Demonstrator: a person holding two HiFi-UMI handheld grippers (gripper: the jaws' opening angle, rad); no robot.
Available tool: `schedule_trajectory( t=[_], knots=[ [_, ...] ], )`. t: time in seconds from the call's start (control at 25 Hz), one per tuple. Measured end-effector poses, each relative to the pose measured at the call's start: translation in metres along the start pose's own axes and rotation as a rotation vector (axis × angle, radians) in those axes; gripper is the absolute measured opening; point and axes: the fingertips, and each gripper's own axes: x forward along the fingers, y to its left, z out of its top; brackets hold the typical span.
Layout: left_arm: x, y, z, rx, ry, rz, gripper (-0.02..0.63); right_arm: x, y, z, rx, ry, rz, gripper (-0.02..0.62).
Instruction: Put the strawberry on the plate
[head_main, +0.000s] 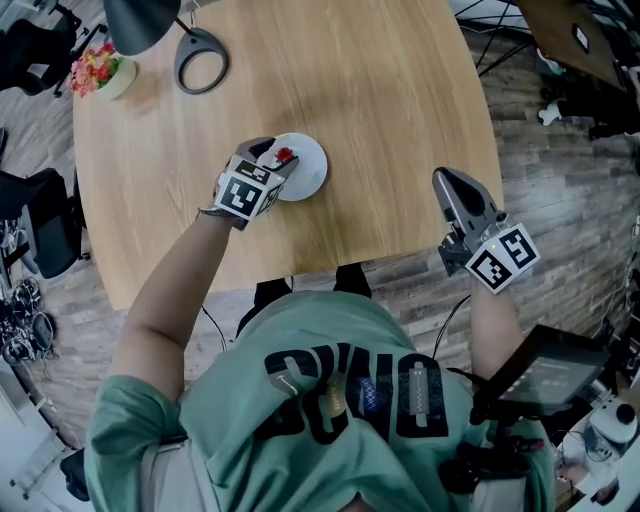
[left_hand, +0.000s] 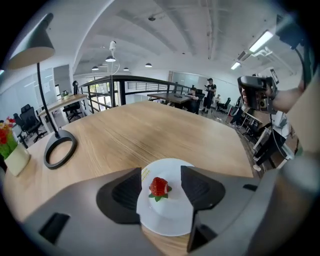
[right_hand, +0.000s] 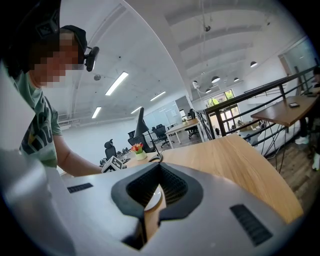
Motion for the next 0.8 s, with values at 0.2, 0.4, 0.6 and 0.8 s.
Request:
schedule_trajectory(
  t=[0.2, 0.4, 0.6, 0.8],
  knots=[
    [-0.039, 0.007, 0.021, -0.09, -0.12, -0.004, 0.227, 0.003, 0.008, 0.01, -0.02, -0.017, 0.008, 0.003],
    [-0.096, 0.022, 0.033, -0.187, -0.254, 0.03, 0.227, 0.006, 0.021, 0.021, -0.038, -0.029, 0.032, 0.003],
    [-0.157, 0.028, 0.038, -0.252, -0.352, 0.052, 0.205, 0.008, 0.036, 0.044, -0.069, -0.05, 0.063, 0.004],
    [-0.222, 0.036, 0.035, -0.301, -0.453, 0.134, 0.05, 0.012, 0.061, 0.064, -0.108, -0.063, 0.101, 0.004]
  ],
)
